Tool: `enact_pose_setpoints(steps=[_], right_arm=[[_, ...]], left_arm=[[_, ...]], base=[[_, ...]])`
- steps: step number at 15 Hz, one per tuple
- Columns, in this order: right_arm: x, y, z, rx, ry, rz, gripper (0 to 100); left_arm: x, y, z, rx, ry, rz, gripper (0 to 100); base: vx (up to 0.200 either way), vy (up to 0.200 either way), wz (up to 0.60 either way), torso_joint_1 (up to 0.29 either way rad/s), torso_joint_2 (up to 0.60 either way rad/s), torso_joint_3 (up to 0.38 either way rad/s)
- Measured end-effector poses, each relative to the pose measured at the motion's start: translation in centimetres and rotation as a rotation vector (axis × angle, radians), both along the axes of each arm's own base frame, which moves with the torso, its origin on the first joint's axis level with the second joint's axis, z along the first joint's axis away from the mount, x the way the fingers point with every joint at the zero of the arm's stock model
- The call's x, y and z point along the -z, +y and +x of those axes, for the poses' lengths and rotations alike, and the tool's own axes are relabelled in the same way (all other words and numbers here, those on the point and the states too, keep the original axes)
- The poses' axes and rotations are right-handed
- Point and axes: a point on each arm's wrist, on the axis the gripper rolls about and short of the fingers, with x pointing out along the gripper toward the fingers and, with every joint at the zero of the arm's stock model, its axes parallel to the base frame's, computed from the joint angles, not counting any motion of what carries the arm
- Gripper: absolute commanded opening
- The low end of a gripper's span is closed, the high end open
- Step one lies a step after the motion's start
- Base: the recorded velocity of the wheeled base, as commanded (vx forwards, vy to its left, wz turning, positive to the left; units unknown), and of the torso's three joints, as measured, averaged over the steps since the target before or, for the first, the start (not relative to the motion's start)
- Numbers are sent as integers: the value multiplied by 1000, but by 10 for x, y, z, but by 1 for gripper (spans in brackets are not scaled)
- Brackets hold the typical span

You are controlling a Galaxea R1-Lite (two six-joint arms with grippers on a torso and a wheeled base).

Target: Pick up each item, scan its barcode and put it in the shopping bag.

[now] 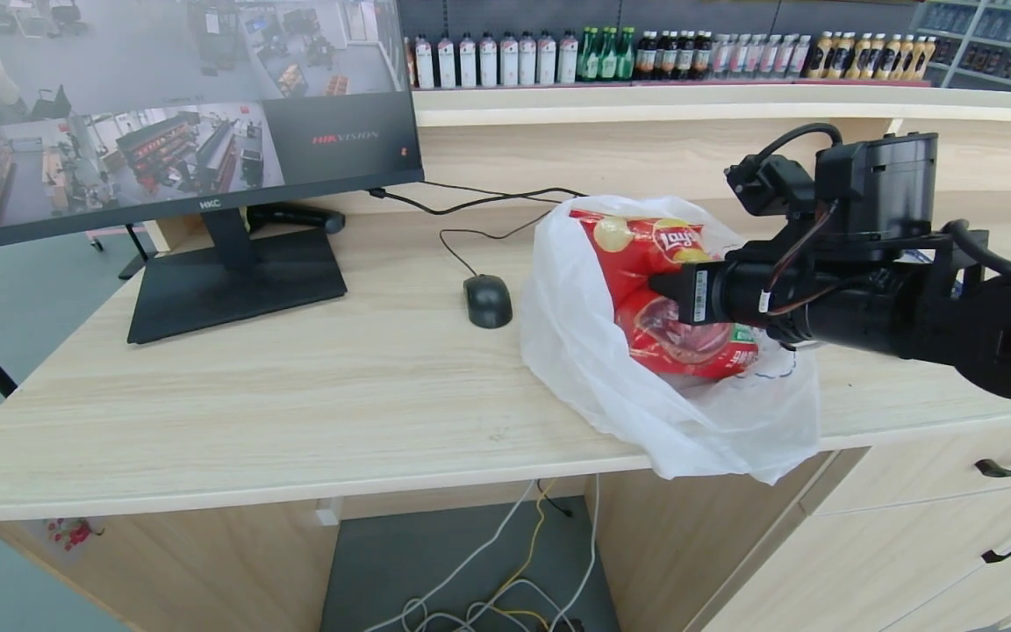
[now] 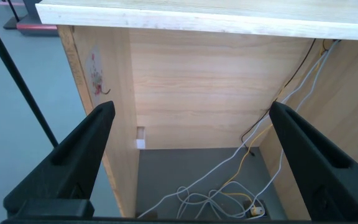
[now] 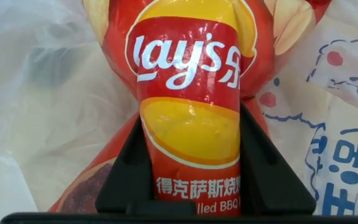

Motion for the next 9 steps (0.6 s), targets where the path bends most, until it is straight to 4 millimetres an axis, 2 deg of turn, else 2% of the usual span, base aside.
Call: enact_pose_setpoints(steps=[1, 2, 5, 9], right_arm=[[2, -1, -3, -2, 7, -4, 0], [3, -2, -6, -5, 10, -11, 100], [3, -2, -14, -14, 16, -20, 100], [-8, 1, -18, -26, -58, 17, 100]], left_arm=[[0, 0, 0, 0, 0, 0, 100], [0, 0, 0, 0, 0, 0, 100], [0, 0, 0, 0, 0, 0, 100], [0, 0, 0, 0, 0, 0, 100]], base=[[0, 0, 0, 0, 0, 0], [0, 0, 0, 0, 0, 0], [0, 0, 0, 0, 0, 0], [0, 0, 0, 0, 0, 0]])
